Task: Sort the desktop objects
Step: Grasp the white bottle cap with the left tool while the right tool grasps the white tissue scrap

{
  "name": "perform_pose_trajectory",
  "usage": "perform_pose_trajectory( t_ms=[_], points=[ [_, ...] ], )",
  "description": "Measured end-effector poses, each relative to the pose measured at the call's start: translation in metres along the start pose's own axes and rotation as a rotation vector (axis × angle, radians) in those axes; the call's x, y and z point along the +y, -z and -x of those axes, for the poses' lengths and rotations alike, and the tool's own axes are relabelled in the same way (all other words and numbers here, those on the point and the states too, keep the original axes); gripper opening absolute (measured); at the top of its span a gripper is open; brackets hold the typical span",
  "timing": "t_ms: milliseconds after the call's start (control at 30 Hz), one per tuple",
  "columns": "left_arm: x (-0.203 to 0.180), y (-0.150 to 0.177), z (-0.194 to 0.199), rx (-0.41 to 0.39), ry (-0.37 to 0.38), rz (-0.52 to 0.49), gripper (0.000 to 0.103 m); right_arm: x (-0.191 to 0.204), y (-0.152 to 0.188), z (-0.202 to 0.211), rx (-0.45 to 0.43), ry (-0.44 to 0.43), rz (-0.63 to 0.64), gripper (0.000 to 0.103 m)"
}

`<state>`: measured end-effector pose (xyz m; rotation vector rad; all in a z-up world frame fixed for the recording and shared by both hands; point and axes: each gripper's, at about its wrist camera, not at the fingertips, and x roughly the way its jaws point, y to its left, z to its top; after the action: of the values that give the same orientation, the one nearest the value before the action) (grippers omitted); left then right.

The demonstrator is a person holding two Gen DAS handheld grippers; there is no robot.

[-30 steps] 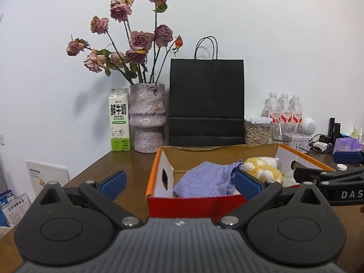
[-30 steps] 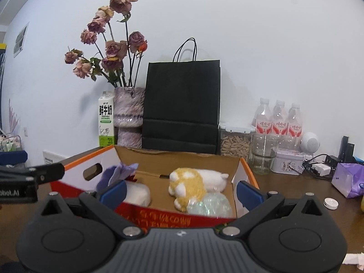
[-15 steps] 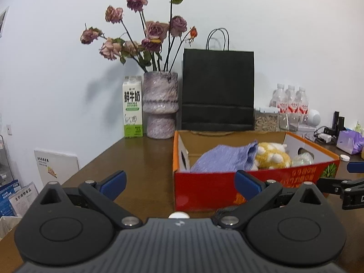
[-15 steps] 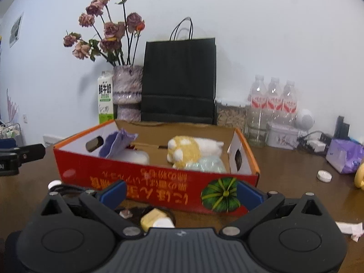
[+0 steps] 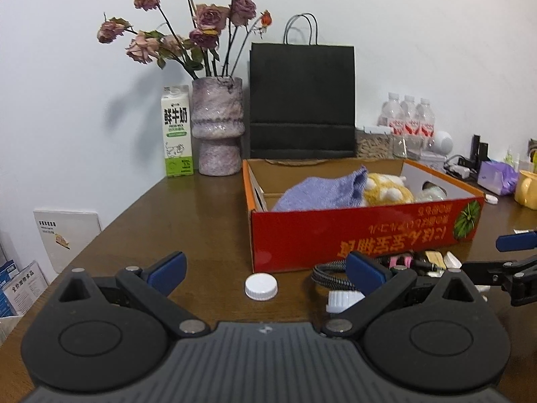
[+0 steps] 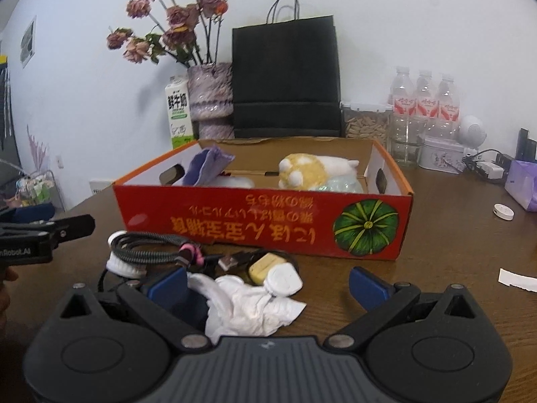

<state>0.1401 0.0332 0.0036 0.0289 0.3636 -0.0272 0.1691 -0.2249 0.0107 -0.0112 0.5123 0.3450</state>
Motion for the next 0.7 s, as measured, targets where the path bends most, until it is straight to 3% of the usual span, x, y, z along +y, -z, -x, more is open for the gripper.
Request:
perform_pose_trajectory(
  t_ms=[133, 233, 333, 400, 567, 700],
  points=[
    [0.0023, 0.0024, -0.0017, 0.018, -0.009, 0.005, 0.103, 0.0063, 0.0027, -0.0028, 0.026, 0.015, 0.024, 0.093],
    [0.0047, 0.0022, -0.0026, 0.026, -0.011, 0.019, 0.103, 0.0037, 0.0023, -0.0045, 0.035, 0.015, 0.002, 0.079],
    [0.0044, 0.0024, -0.0023, 0.025, -0.004, 0.017, 0.103, 0.0024, 0.0029, -0.0052, 0.045, 0.001, -0.006, 0.06],
    [0.004, 0.0028, -0.002, 0.024, -0.002, 0.015, 0.103, 0.0039, 0.0036, -0.0073, 0.066, -0.01, 0.002, 0.041],
    [0.0041, 0.0019, -0.0044, 0.036, -0.004, 0.021, 0.103, 0.0075, 0.0052, -0.0097, 0.095, -0.044, 0.02, 0.013],
    [0.0058, 0.0023, -0.0062, 0.048, -0.01, 0.031, 0.103, 0.0073, 0.0054, -0.0053, 0.069, -0.033, 0.014, 0.008]
  ],
)
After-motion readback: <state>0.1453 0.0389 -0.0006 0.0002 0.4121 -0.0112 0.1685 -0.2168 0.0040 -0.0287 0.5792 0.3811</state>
